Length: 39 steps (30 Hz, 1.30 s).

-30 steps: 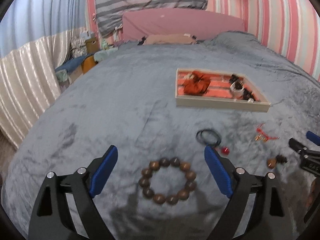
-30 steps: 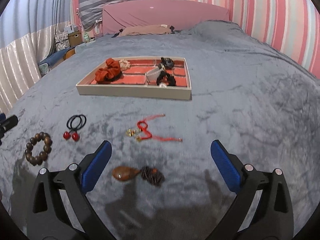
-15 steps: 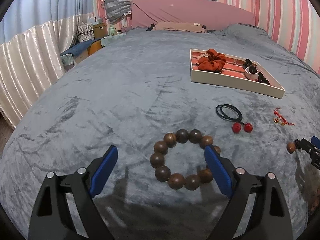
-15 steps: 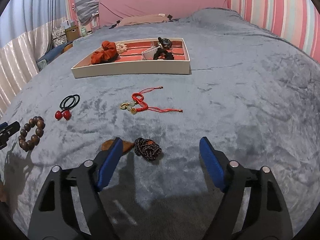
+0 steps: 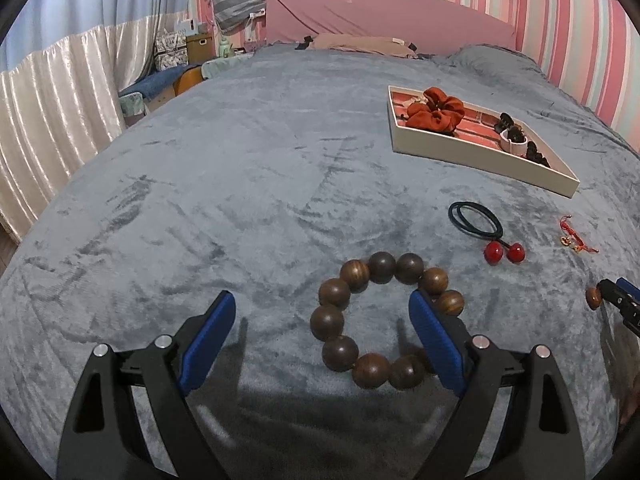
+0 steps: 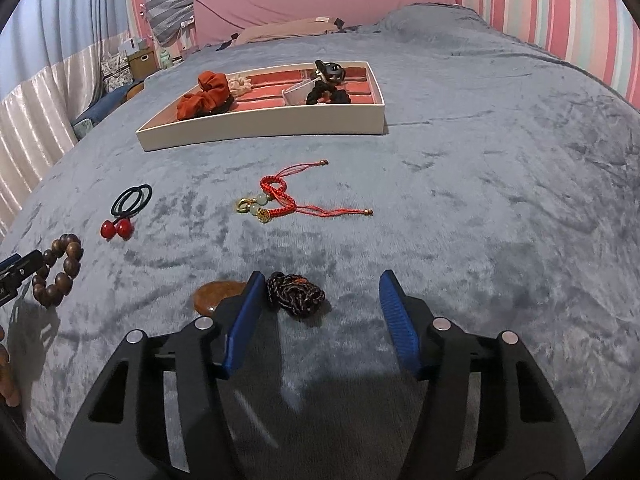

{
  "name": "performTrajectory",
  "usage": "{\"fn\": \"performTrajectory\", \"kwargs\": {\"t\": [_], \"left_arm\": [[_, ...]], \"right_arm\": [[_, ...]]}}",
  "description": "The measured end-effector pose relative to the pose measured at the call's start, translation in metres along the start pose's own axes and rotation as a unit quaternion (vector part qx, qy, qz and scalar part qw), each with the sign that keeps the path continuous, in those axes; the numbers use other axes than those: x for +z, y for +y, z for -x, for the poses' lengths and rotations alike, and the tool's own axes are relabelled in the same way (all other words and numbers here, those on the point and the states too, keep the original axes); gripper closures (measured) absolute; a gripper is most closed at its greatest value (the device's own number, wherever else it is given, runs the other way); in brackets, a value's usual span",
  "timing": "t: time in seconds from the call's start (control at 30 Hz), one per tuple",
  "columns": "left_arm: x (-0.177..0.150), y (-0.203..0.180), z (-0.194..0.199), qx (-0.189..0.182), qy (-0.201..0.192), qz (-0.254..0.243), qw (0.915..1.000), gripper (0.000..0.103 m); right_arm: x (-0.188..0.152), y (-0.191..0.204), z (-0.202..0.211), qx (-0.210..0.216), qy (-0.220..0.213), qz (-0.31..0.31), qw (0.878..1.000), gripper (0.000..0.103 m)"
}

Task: Organize jewelry
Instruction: 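Grasp the wooden bead bracelet with the left tool while the right tool grasps the black braided pendant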

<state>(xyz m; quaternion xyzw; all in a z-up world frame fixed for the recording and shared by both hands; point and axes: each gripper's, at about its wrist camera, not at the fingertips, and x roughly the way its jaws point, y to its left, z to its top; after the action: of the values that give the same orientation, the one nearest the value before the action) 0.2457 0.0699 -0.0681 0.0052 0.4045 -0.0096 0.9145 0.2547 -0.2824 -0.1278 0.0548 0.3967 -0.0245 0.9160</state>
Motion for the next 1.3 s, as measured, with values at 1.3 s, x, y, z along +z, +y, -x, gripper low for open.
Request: {"fn": "performTrajectory", "kwargs": {"t": [1.3], "left_arm": [[0.012,-0.012,-0.042,-0.031,0.045,-0.053,0.9971,0.032]], "right_arm": [[0.006,0.013,-0.011,0.019,0.015,0.023,0.999,0.076]]}}
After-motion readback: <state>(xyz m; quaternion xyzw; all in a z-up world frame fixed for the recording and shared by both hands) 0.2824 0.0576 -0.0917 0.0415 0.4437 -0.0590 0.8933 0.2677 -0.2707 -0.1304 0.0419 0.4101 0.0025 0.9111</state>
